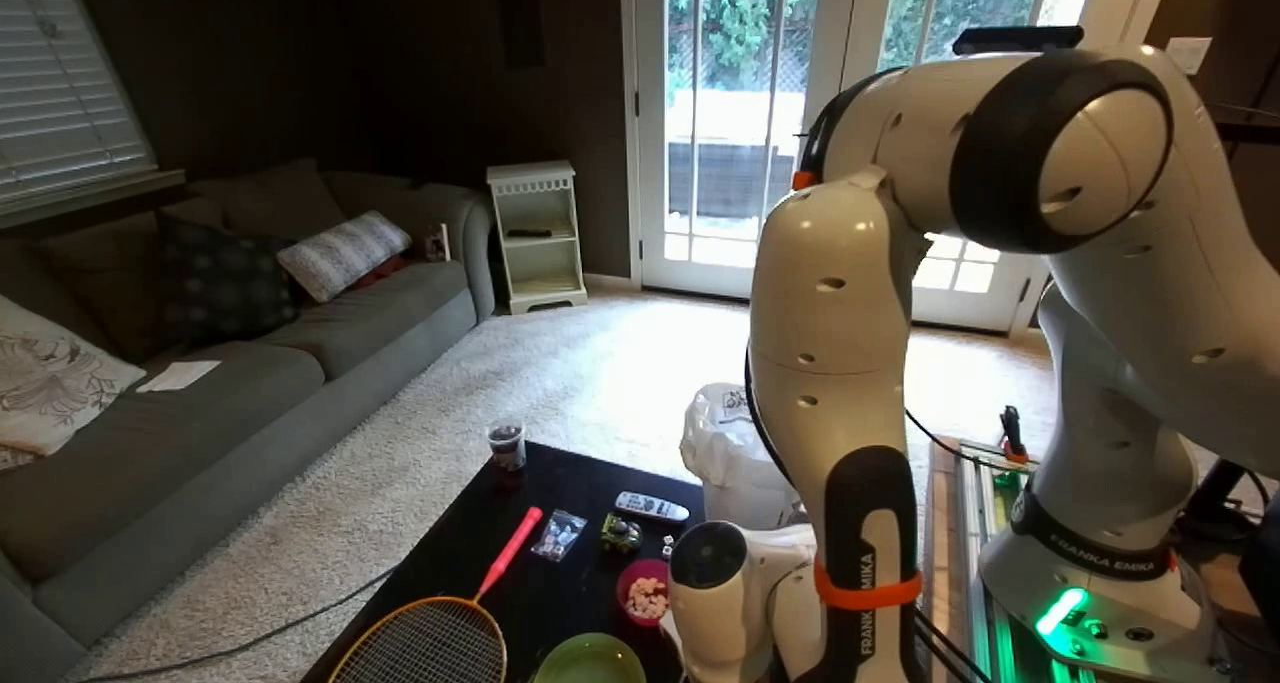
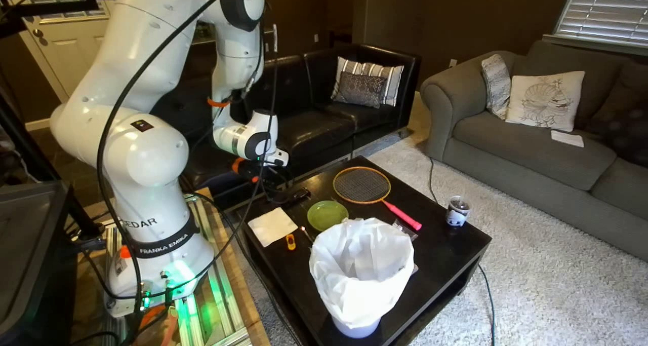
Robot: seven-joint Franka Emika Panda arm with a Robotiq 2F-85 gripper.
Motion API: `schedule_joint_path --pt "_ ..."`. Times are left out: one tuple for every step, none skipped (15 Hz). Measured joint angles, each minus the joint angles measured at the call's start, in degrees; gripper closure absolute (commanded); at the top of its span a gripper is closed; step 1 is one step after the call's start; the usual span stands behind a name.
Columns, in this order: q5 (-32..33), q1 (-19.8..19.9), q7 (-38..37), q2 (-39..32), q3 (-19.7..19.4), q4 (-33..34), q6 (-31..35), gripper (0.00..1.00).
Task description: Turn the yellow object to the left
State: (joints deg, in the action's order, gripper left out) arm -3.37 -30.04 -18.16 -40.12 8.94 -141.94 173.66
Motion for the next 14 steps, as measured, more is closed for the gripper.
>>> schedule_joint_path --pt "-0.11 -0.56 -0.23 -1.68 -0.75 1.48 0.09 0.0" --pt "-0.26 -1.14 -0.52 -3.26 -1.58 2.86 0.16 0.0" --pt "-0.46 -1.6 -0.85 -4.75 -2.26 4.11 0.16 0.0" --pt "-0.47 -1.62 -0.76 -5.72 -2.47 4.77 0.16 0.0" --pt "-0.47 -1.57 -0.7 -5.88 -2.47 4.81 0.16 0.0" --pt "-0.47 -1.56 -0.69 -5.8 -2.46 4.81 0.16 0.0" --pt "-0.47 -1.57 -0.69 -5.68 -2.45 4.78 0.16 0.0" --pt "-0.47 -1.57 -0.69 -5.62 -2.45 4.78 0.16 0.0" --pt "-0.47 -1.56 -0.69 -5.59 -2.45 4.78 0.16 0.0" --pt "-0.47 -1.57 -0.69 -5.58 -2.44 4.77 0.16 0.0" --pt "-0.47 -1.56 -0.69 -5.59 -2.45 4.78 0.16 0.0" --pt "-0.47 -1.53 -0.69 -5.59 -2.49 4.77 0.16 0.0" --pt "-0.93 -1.38 -0.97 -5.63 -2.48 4.78 0.16 0.0" --pt "-1.96 -1.06 -1.59 -5.77 -2.41 4.82 0.16 0.0"
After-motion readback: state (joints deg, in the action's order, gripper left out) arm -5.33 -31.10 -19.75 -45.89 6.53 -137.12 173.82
